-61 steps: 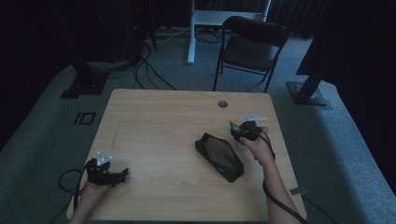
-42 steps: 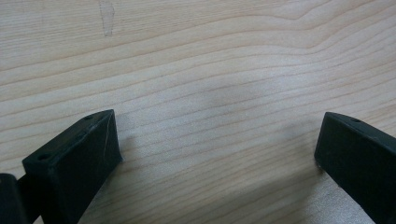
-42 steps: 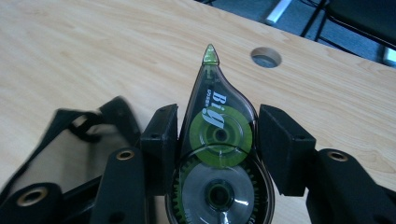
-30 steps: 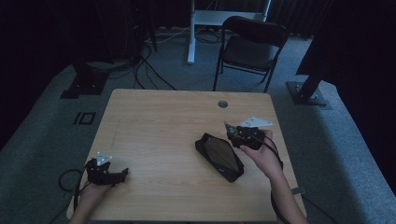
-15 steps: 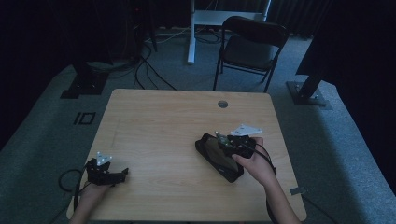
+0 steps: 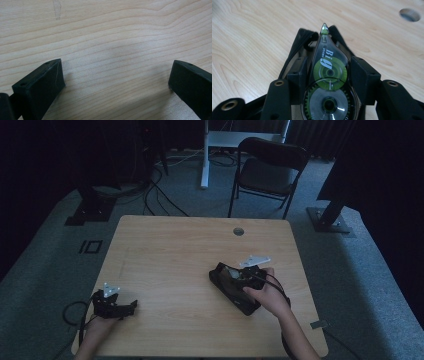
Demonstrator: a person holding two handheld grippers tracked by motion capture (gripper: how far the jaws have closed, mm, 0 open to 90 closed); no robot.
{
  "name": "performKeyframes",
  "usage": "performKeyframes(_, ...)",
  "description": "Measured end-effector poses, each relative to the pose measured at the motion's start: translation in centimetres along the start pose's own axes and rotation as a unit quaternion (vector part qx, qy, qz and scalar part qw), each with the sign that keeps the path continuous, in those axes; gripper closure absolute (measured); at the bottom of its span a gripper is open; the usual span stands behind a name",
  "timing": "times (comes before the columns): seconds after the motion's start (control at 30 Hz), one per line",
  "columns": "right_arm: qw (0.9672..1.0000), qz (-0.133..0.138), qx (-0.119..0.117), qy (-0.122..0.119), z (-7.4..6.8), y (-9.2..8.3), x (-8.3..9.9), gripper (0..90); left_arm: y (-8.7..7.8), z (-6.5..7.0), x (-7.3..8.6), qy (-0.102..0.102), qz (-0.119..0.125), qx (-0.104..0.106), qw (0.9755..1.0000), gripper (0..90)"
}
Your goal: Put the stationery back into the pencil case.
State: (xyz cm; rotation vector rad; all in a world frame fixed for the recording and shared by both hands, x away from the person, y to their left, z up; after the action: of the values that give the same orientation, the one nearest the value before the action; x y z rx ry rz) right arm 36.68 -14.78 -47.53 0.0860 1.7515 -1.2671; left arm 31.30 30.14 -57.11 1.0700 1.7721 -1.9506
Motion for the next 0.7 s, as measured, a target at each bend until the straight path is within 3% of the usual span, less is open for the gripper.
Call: performKeyframes(0.7,0.9970,-0.074,-0.004,-0.025,-0.4,3.1,0.0,49.2,0.0,0.0,0.0,0.000,0.000,0.000,1.0000,0.2)
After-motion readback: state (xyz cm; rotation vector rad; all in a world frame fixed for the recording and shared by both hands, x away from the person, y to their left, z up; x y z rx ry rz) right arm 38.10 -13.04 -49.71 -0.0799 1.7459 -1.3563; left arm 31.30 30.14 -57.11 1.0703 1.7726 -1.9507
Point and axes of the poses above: each handheld gripper's, and its own axes: y roughly forward along the jaws, x roughly out of its underside, z roughly to its right, the point moved 3 cm from there along y, roughly forward along the jaws, and after that the axes turned 2 degrees about y, right-handed, at the moved point
